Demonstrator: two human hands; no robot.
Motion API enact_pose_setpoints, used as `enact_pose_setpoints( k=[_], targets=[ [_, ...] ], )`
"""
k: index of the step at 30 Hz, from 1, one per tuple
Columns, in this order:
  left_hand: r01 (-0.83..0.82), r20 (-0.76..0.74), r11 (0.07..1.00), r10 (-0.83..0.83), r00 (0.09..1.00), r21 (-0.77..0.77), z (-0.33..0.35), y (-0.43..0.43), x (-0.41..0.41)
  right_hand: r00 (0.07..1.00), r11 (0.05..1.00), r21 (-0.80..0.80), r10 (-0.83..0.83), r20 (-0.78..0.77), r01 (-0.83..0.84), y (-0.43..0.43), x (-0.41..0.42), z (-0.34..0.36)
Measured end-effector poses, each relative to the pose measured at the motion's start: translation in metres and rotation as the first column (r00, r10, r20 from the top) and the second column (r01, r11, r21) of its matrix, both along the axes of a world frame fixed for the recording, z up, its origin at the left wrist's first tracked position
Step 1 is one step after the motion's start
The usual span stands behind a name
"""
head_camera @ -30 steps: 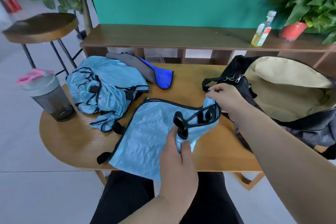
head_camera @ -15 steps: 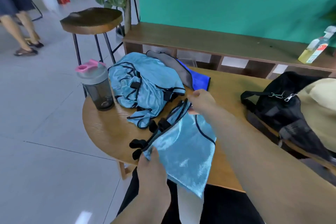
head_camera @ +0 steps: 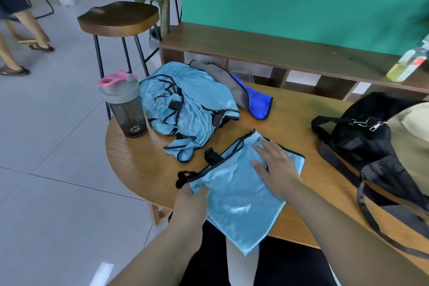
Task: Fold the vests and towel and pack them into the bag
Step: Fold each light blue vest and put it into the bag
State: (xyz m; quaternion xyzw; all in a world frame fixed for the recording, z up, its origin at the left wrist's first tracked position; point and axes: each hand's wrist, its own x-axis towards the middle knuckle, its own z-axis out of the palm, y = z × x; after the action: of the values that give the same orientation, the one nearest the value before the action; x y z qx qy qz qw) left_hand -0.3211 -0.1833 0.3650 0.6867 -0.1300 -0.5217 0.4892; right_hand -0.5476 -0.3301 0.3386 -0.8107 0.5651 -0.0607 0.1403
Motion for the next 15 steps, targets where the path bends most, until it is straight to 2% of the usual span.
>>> enact_pose_setpoints(
  k=[4, 7, 9, 11, 15],
  targets=[
    [0.201, 0.105, 0.98, -0.199, 0.974, -0.007, 0.008, -0.034, 0.006, 0.962, 0.962, -0.013, -0.272, -0.01, 0.272, 0.035, -0.019, 0.001],
    [0.354, 0.324, 0.935, -0.325, 0.889, -0.034, 0.013, -0.062, 0.004, 0.898, 0.898, -0.003, -0.441, -0.006, 0.441, 0.064, -0.025, 0.002],
    [0.431, 0.486, 0.902, -0.363, 0.795, -0.029, 0.009, -0.079, 0.002, 0.86, 0.86, 0.018, -0.51, 0.023, 0.509, 0.08, -0.028, 0.006],
    [0.478, 0.574, 0.878, -0.378, 0.726, -0.027, 0.008, -0.092, -0.001, 0.838, 0.838, 0.019, -0.545, 0.032, 0.545, 0.094, -0.033, 0.01],
    [0.506, 0.634, 0.856, -0.333, 0.698, -0.106, 0.002, -0.103, -0.004, 0.819, 0.815, -0.074, -0.573, 0.041, 0.574, 0.101, -0.054, 0.018]
  ],
)
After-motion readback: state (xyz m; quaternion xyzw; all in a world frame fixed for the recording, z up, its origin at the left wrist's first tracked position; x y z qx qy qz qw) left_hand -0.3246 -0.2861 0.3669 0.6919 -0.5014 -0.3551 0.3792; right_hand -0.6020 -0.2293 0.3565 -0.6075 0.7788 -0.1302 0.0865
